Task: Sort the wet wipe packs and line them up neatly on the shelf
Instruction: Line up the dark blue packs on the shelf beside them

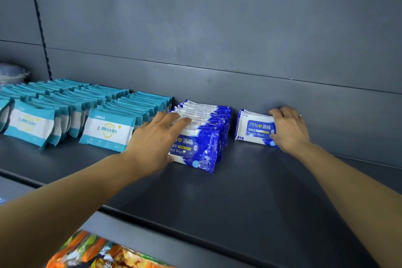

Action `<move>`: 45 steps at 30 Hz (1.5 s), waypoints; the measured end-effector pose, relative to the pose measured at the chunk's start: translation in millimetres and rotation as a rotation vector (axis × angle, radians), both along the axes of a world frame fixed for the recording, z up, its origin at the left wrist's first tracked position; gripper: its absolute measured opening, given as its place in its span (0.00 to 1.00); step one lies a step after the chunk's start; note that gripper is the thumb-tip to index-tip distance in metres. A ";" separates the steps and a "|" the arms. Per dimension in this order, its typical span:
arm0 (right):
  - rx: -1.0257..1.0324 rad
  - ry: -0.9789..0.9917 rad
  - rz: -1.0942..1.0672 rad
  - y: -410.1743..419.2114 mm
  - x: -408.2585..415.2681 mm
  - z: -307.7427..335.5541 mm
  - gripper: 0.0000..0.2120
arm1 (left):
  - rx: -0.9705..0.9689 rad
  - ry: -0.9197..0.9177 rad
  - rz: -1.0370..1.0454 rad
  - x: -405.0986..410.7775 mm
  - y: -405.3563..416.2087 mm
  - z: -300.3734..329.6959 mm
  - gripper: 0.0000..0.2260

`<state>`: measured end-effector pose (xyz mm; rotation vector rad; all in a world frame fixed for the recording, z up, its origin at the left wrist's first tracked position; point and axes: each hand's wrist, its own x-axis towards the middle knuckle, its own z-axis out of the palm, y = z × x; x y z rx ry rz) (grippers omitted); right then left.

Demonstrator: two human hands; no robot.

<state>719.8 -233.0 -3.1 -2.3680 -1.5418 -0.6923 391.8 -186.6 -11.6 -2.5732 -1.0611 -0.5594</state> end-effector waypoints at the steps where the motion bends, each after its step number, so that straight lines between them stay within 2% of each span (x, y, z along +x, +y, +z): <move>1: -0.003 -0.001 -0.005 -0.5 -0.8 0.5 0.28 | 0.001 -0.002 0.000 0.2 0.1 -0.1 0.40; 16: 0.007 0.026 -0.013 -12.3 -18.1 6.0 0.30 | -0.001 -0.001 0.019 -2.5 -5.3 1.5 0.42; 29: 0.012 0.015 0.062 -63.2 -81.9 27.3 0.30 | -0.021 0.064 0.037 -19.4 -28.3 11.3 0.40; 32: -0.008 0.067 0.046 -84.2 -104.3 30.1 0.30 | -0.027 0.035 -0.003 -31.8 -37.8 16.2 0.37; 38: -0.018 0.194 0.028 -130.7 -163.2 30.4 0.31 | -0.093 -0.053 -0.102 -75.6 -63.3 31.0 0.21; 45: 0.103 0.252 0.033 -191.6 -252.4 8.8 0.22 | -0.167 -0.072 -0.247 -135.3 -105.5 18.9 0.19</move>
